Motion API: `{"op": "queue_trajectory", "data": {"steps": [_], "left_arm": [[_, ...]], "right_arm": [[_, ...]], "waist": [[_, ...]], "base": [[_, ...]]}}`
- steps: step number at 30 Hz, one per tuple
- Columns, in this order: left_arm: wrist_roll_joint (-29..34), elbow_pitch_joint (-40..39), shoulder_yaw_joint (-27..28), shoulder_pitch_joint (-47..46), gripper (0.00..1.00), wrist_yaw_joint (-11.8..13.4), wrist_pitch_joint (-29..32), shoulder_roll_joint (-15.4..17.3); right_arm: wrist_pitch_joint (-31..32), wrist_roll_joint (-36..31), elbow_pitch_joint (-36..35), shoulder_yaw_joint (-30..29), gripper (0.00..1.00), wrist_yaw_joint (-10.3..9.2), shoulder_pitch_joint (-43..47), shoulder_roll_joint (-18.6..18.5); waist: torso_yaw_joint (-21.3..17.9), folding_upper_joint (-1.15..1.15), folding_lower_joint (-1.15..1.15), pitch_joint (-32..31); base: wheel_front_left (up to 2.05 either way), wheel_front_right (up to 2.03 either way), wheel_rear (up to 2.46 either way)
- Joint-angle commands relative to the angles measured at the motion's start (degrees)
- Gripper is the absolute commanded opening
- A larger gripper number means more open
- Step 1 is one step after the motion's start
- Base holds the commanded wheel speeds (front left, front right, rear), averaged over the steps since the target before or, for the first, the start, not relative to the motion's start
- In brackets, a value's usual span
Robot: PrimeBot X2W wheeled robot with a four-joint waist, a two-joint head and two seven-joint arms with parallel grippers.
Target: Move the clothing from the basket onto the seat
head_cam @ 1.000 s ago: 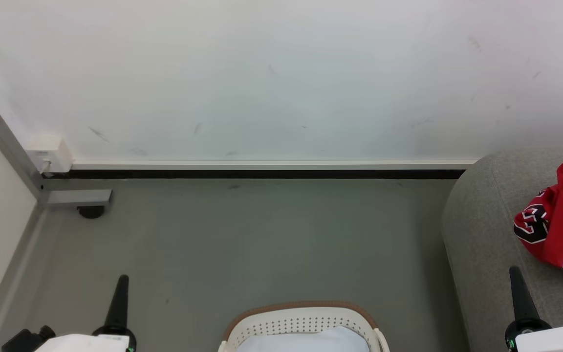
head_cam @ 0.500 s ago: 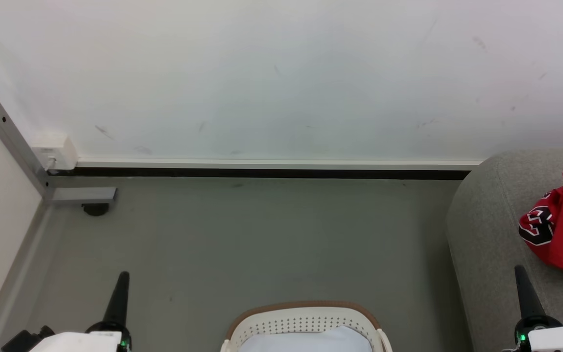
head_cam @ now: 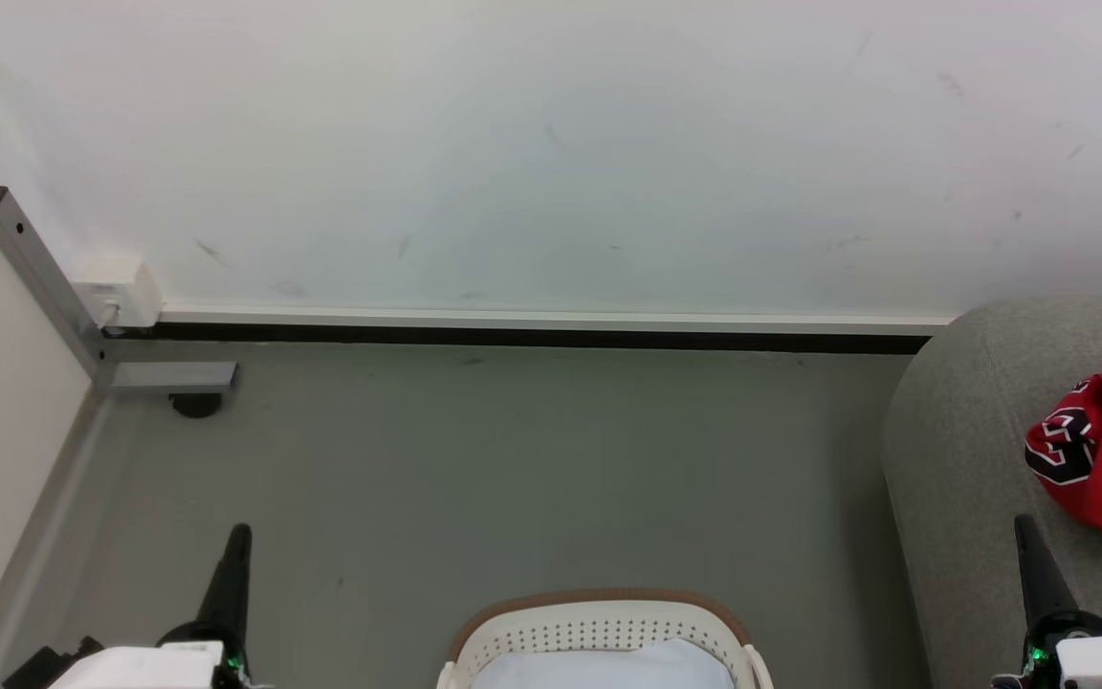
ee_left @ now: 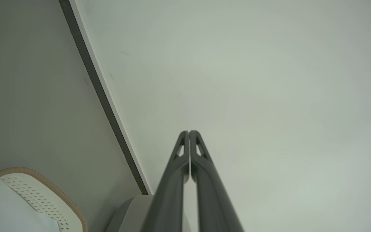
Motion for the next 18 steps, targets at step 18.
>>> {"op": "queue_trajectory", "data": {"steps": [18], "left_arm": [[-8.27,-0.39,0.68,-1.08,0.0,-0.19,2.4,0.11]], "right_arm": [[2.21,7.91,-0.52,-1.59,0.0,-0.11,-0.93,-0.24]], "waist": [[0.89,0.0,0.0,0.11]], "base": [[0.0,0.0,0.0]]}}
